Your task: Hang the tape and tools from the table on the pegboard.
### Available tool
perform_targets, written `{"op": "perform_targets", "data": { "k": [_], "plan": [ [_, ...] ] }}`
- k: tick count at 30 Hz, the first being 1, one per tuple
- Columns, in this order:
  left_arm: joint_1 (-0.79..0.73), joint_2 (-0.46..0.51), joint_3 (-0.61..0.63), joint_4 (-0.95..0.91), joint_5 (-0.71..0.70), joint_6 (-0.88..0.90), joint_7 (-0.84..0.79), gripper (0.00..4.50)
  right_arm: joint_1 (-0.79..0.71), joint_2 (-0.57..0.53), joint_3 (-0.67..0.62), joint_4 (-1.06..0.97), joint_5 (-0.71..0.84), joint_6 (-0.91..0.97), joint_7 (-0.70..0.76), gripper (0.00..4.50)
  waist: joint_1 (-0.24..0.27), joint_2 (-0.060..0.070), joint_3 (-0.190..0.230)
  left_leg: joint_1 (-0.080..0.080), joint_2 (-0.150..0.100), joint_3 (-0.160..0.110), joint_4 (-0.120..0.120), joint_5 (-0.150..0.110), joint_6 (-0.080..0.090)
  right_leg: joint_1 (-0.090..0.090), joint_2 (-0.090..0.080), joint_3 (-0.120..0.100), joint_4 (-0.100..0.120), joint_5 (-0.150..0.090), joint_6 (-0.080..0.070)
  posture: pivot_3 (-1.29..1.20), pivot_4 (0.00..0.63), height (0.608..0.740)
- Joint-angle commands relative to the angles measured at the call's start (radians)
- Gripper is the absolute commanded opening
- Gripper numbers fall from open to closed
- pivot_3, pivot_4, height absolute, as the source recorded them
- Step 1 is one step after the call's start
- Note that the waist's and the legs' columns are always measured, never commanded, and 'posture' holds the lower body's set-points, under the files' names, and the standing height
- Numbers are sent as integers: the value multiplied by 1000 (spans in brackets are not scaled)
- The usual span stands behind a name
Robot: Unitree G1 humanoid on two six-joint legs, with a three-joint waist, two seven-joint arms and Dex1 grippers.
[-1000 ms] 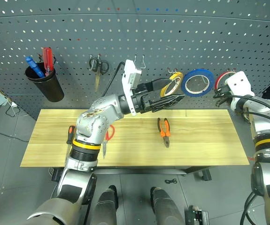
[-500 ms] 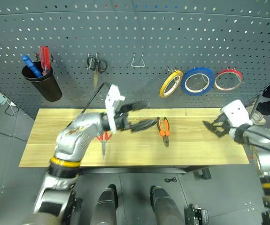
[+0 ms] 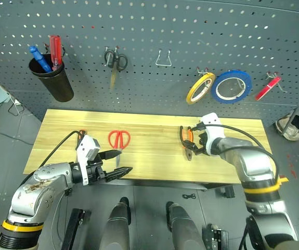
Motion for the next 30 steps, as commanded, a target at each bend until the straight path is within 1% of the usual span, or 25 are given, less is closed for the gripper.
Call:
{"op": "perform_targets", "data": {
  "k": [1,4,7,8,12,15,17,20,22,23,30],
  "plan": [
    [2,2,49,-35,-40,13,26,4500,-77,19,-6,143,-30,-30,-43,4478,4,0,3,-1,0,0,-1,0,0,-1,0,0,0,0,0,146,403,740],
    [-9,-5,76,-60,-109,62,48,4500,-174,55,-15,361,-57,-110,-89,4478,9,0,14,-3,0,-1,-3,0,0,-2,0,-2,-1,-1,0,166,417,740],
    [-24,-7,108,-97,-205,132,80,4500,-228,73,-28,503,-70,-157,-115,4478,13,0,28,-4,0,-2,-3,0,0,-3,0,-3,-1,-1,0,178,419,740],
    [-31,-6,118,-108,-238,154,90,4500,-240,75,-27,536,-74,-173,-115,4478,16,0,29,-5,0,-2,-3,0,0,-3,0,-3,-1,-1,0,180,422,740],
    [-101,-1,181,-123,-449,263,155,4500,-287,91,-39,676,-84,-222,-131,4478,19,-1,33,-5,0,-5,-2,0,0,-2,0,-6,0,-1,0,195,432,740],
    [-138,7,202,-110,-525,299,201,4500,-311,97,-51,750,-85,-251,-139,4478,19,-1,34,-4,0,-8,0,0,0,1,0,-9,-1,-2,2,205,433,740],
    [-130,20,202,-112,-526,300,204,4500,-323,101,-64,781,-80,-255,-142,4478,17,-1,36,-4,0,-9,-1,0,0,1,0,-9,-1,-2,1,209,431,740],
    [-94,40,195,-115,-502,287,192,4500,-327,107,-68,793,-82,-244,-137,3740,16,-1,37,-4,0,-9,-2,0,-1,1,1,-9,-1,-2,-1,211,431,740],
    [-82,44,196,-116,-500,279,193,4500,-324,108,-66,790,-85,-240,-132,2970,18,-1,37,-4,0,-10,-3,0,0,1,1,-10,-1,-2,-2,215,435,740],
    [-78,45,196,-117,-502,276,194,4500,-321,109,-66,788,-84,-237,-130,2868,19,-1,38,-4,0,-10,-3,0,-1,1,1,-11,-1,-2,-2,215,435,740],
    [-57,50,200,-126,-510,264,195,4500,-291,106,-61,713,-74,-178,-106,2868,19,-1,40,-4,0,-11,-3,0,-1,1,1,-12,-1,-3,-3,220,432,740]
  ]
}}
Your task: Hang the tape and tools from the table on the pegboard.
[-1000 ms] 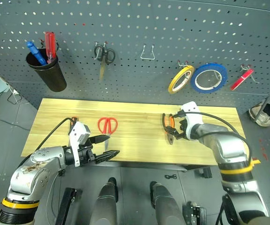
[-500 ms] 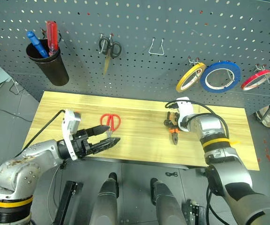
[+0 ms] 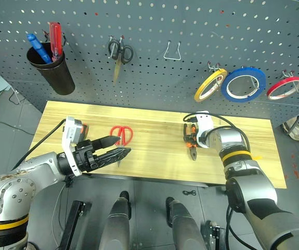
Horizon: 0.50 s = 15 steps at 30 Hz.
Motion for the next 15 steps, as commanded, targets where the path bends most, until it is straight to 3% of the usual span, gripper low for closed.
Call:
{"op": "perform_targets", "data": {
  "k": [1,4,8,12,15],
  "plan": [
    [8,16,18,-37,-19,-14,-9,4500,48,-10,19,-101,12,63,57,2868,1,0,1,0,0,0,0,0,0,0,0,0,0,0,0,223,429,740],
    [4,20,35,-41,-47,-11,-3,4500,153,-79,107,-434,41,129,194,2868,6,1,5,-1,0,-1,-1,0,0,0,0,-1,0,0,-1,223,412,740],
    [16,19,80,-47,-107,-9,29,4500,306,-138,69,-1005,201,207,300,2868,15,4,7,-8,0,-1,-2,0,0,-8,-1,-1,1,0,0,203,392,740],
    [1,-4,117,-52,-183,-26,93,4500,316,-94,-27,-1278,264,77,262,2868,7,4,7,-15,0,-3,-1,2,-4,-18,0,-2,5,0,-1,192,387,740],
    [-74,-39,126,-49,-263,-65,186,4500,225,-51,-46,-1312,223,-72,191,2868,13,3,7,-16,0,-4,0,5,-7,-17,0,-3,4,0,2,183,384,740]
  ]
}}
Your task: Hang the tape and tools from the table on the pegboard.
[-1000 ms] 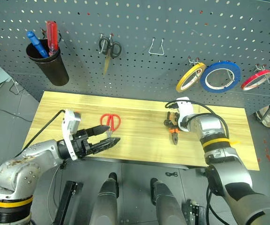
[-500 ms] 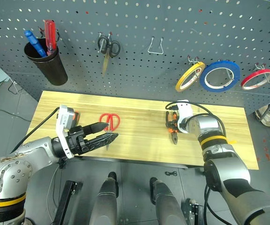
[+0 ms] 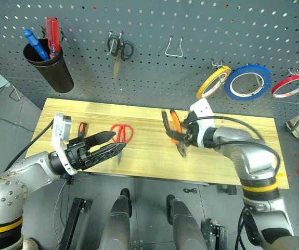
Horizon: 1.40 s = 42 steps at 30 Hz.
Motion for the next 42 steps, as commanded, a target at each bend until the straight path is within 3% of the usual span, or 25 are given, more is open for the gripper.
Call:
{"op": "perform_targets", "data": {
  "k": [1,7,10,17,25,42],
  "plan": [
    [-101,-35,37,-26,-115,-61,106,4500,-119,38,-38,-50,-44,-193,-92,2868,3,-1,0,0,0,0,0,2,-2,0,0,0,0,0,2,174,380,740],
    [-283,-126,7,39,-136,-155,255,4500,-328,115,0,239,-197,-621,-208,2868,14,-2,0,0,-1,0,1,7,-4,2,-1,0,-3,4,6,190,367,740],
    [-330,-153,-16,49,-111,-185,278,4500,-393,131,-3,386,-237,-759,-244,2868,19,-2,0,-1,0,0,0,7,-5,1,0,-1,-3,9,-2,199,364,740],
    [-385,-165,-34,86,-72,-216,269,4500,-490,143,-14,638,-282,-1008,-297,2868,26,-2,0,-1,-1,-1,-6,9,-7,0,0,-2,-2,10,-3,226,355,740],
    [-414,-165,-44,103,-60,-220,256,4500,-501,131,-7,747,-333,-1106,-347,2868,36,-2,0,-1,0,-5,-8,12,-11,0,-1,-7,-2,10,-4,231,354,740],
    [-418,-174,-65,108,-47,-214,246,4500,-441,98,-27,806,-375,-1092,-422,2868,48,-2,0,-1,0,-8,-9,18,-13,1,-1,-11,-1,13,-7,210,357,740]
  ]
}}
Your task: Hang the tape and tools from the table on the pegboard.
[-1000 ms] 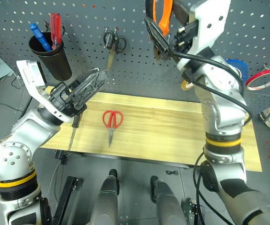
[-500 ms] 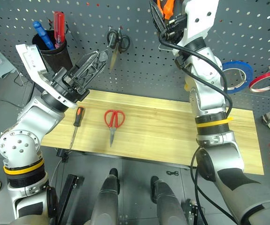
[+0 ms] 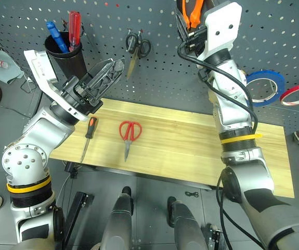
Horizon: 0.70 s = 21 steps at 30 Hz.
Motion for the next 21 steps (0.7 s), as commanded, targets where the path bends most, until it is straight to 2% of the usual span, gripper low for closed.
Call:
{"op": "perform_targets", "data": {
  "k": [1,9,11,12,13,21],
  "plan": [
    [-12,0,1,-17,-3,-11,-14,4500,-13,-11,-35,-24,7,10,-33,2868,-2,0,0,0,0,0,0,0,0,0,0,0,0,0,0,209,357,740],
    [-16,5,-2,-13,-3,-7,-17,4500,8,-11,-36,-23,10,44,-43,2868,-5,0,0,0,0,-1,0,4,0,0,0,0,1,2,0,205,360,740],
    [-20,3,-4,-13,-2,-8,-15,4500,22,-8,-37,-32,20,54,-37,3896,-6,0,0,0,0,-1,0,5,0,0,0,0,1,3,0,204,358,740],
    [-21,3,-6,-13,-2,-7,-14,4500,29,-8,-38,-39,26,57,-31,4283,-6,0,0,0,0,-1,0,5,0,0,0,0,1,3,0,204,358,740],
    [-22,4,-7,-15,-2,-7,-15,4500,34,-8,-39,-46,28,60,-30,4456,-5,0,0,0,0,-1,0,6,1,0,0,-1,1,3,0,204,358,740],
    [-22,1,-16,-4,6,-7,-22,4500,115,-45,-42,-186,63,158,29,4456,-4,0,0,0,0,-1,-1,8,2,0,0,-1,0,4,0,177,356,740]
  ]
}}
